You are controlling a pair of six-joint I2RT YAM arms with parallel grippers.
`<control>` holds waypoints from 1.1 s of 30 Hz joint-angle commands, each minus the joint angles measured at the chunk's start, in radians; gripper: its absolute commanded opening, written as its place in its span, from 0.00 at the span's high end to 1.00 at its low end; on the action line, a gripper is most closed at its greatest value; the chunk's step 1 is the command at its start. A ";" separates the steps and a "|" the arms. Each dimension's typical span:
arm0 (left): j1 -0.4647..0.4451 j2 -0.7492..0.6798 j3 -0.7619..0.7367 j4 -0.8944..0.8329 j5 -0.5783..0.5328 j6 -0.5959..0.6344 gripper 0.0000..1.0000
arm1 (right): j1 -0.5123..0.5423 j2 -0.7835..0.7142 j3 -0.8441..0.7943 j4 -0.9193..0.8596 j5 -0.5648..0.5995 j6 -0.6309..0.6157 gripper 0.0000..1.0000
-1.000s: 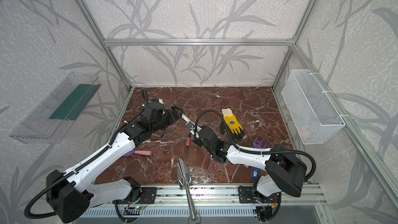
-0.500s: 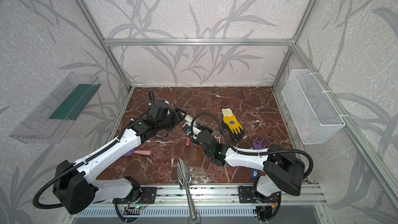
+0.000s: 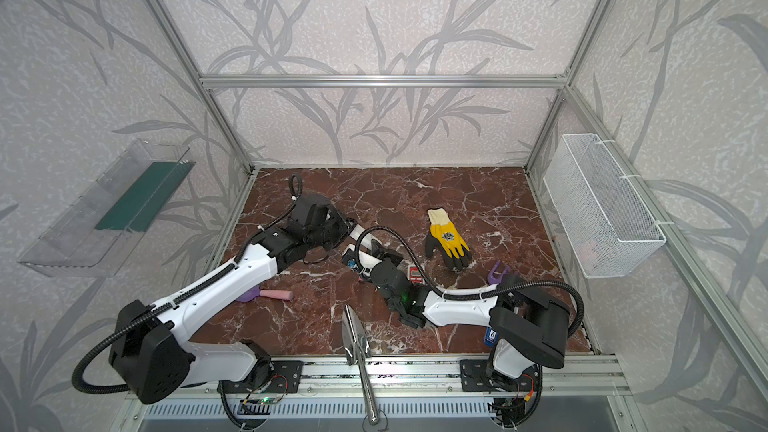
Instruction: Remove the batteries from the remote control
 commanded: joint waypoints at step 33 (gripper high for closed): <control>0.087 -0.149 -0.586 1.174 0.080 0.109 1.00 | -0.525 -0.198 0.025 -0.318 -1.162 1.371 0.04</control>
